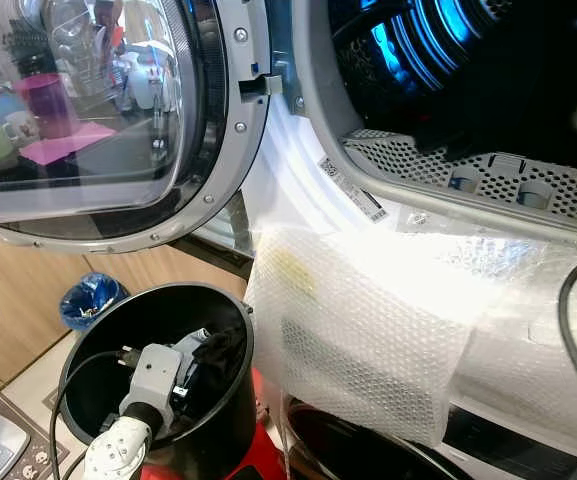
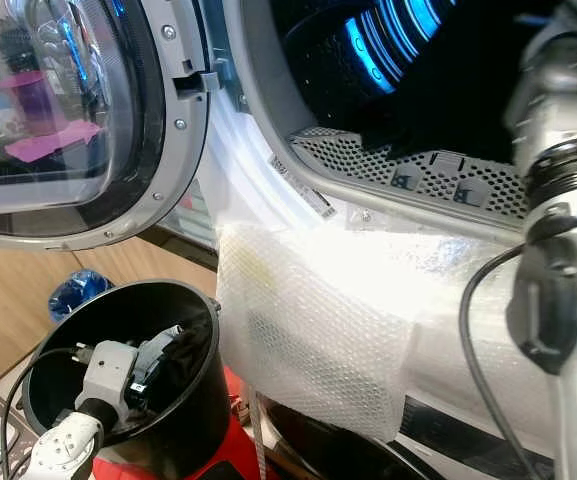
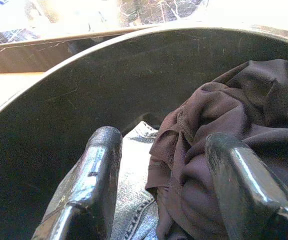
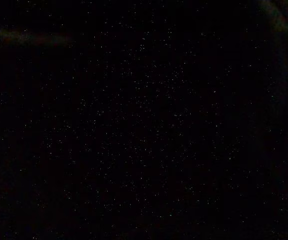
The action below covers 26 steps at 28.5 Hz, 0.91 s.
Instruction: Clothes washing
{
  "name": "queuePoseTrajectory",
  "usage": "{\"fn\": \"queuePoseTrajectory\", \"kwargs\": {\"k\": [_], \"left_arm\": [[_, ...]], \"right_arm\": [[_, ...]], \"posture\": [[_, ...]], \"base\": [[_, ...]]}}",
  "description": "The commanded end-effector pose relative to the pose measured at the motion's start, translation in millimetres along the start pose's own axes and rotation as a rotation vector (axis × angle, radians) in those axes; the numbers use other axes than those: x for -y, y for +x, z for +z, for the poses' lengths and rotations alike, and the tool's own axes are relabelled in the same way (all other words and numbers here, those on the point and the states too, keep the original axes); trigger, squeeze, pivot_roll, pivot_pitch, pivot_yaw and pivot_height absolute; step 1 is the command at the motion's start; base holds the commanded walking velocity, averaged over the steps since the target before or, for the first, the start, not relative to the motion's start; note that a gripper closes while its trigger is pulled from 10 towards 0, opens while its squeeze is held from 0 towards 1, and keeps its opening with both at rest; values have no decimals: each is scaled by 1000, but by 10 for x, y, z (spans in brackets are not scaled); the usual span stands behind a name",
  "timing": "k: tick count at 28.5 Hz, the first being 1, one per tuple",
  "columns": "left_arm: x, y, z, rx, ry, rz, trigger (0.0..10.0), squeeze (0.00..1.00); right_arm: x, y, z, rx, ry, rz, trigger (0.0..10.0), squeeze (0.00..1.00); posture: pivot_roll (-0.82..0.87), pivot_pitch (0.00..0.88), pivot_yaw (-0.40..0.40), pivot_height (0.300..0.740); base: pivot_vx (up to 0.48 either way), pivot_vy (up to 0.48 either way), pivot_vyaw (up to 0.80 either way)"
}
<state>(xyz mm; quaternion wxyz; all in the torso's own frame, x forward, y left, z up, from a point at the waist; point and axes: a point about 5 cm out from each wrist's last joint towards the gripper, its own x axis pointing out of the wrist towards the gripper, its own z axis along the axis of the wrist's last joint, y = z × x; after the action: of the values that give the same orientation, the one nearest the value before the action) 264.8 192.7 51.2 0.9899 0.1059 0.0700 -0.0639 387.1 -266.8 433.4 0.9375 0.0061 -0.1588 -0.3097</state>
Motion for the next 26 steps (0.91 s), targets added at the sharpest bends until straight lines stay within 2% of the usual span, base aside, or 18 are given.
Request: {"fn": "queuePoseTrajectory", "kwargs": {"k": [1,3,4,6,7,8,9,14,16,19,23,26], "left_arm": [[-23,-30,-13,-14,3,11,10000,0],[-13,-38,-20,-17,1,4,10000,0],[6,-43,-32,-23,1,-4,10000,0],[24,-40,-32,-26,1,-15,10000,0],[25,-39,-31,-26,1,-16,10000,0],[26,-39,-30,-26,1,-17,10000,0],[32,-41,-33,-29,0,-21,10000,0],[53,-51,-42,-40,-4,-32,10000,0],[68,-56,-53,-46,-5,-42,10000,0],[82,-58,-62,-51,-6,-48,10000,0],[86,-60,-67,-55,-12,-48,10000,0],[96,-63,-82,-63,-11,-54,10000,0]], "right_arm": [[-60,-26,276,90,42,34,10000,0],[-208,-67,260,81,58,136,10000,0],[-319,-104,142,48,37,175,10000,0],[-420,-142,-54,-31,29,217,10000,0],[-443,-153,-100,-47,36,231,10000,482],[-455,-158,-121,-53,41,237,10000,482],[-439,-156,-173,-69,34,218,10000,1000],[-348,-120,-236,-66,-50,220,10000,1000],[-248,-80,-249,-51,-120,213,10000,1000],[-126,-38,-250,-47,-150,181,10000,1000],[-34,-6,-204,-50,-119,172,10000,1000],[-62,-21,-150,-45,-96,215,10000,1000]], "posture": [[-147,3,86,740],[-150,7,88,740],[-157,15,96,740],[-157,19,97,740],[-157,19,97,740],[-157,19,97,740],[-156,21,97,740],[-168,31,99,740],[-179,33,100,740],[-182,35,100,740],[-188,38,93,740],[-196,40,93,740]], "base": [[0,0,0],[0,0,0],[0,0,0],[0,0,0],[0,0,0],[0,0,0],[0,0,0],[0,0,0],[0,0,0],[0,0,0],[0,0,0],[0,0,0]]}}
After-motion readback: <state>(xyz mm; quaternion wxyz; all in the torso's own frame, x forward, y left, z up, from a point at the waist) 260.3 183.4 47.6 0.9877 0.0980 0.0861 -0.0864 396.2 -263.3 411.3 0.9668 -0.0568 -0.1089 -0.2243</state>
